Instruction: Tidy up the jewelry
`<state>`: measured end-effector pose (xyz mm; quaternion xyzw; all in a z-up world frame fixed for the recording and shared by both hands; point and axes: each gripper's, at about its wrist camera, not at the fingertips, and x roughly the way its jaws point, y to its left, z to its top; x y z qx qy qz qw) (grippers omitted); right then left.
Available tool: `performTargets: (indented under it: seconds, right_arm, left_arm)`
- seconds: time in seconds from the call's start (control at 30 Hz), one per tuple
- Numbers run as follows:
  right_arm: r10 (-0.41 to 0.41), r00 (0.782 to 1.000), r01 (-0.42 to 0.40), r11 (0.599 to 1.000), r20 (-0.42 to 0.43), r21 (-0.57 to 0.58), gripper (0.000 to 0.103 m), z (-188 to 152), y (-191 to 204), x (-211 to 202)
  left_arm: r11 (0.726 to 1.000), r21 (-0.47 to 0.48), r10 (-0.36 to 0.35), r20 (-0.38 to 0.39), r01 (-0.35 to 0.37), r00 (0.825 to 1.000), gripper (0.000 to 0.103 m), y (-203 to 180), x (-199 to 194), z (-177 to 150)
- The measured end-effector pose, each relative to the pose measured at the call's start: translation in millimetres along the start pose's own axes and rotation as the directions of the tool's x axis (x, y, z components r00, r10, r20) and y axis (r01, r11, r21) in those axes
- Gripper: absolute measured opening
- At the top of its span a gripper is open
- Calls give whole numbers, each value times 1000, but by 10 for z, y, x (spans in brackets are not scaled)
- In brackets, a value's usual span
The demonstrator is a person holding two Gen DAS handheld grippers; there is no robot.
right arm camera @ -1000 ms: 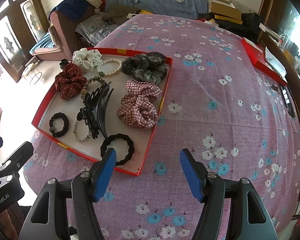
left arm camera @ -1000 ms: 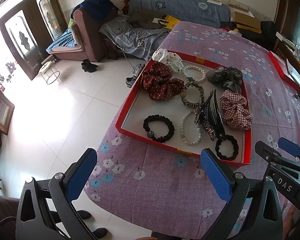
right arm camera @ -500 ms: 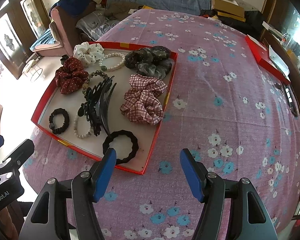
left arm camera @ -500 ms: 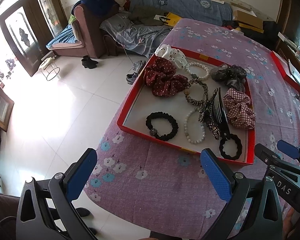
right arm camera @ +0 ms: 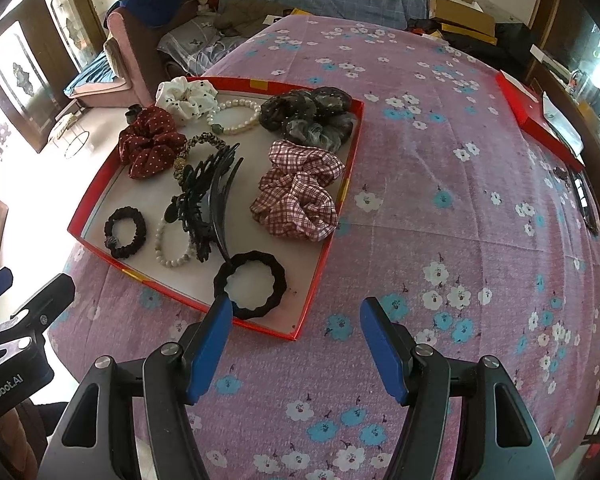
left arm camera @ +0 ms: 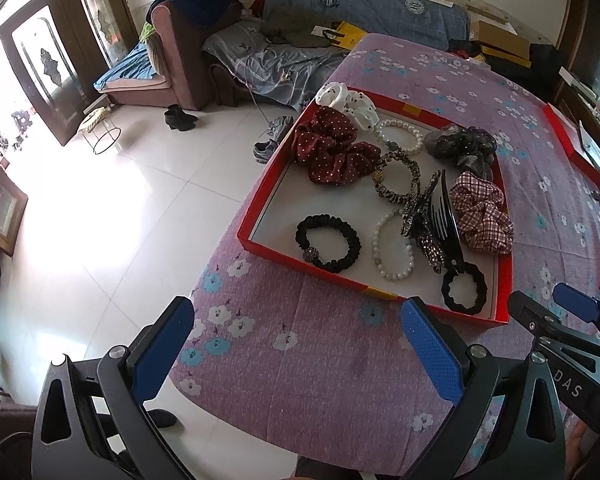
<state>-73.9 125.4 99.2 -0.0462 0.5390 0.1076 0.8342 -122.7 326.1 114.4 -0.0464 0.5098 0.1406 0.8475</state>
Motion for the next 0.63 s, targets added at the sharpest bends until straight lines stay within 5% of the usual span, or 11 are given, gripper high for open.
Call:
performTargets:
  seconds: [0.63]
  right_arm:
    - [54,998,-55,998,-19,-26,71,-51,-60,27]
  left_arm:
    - [999,-23,46,-3,-46,999,103,-103,-64,-72]
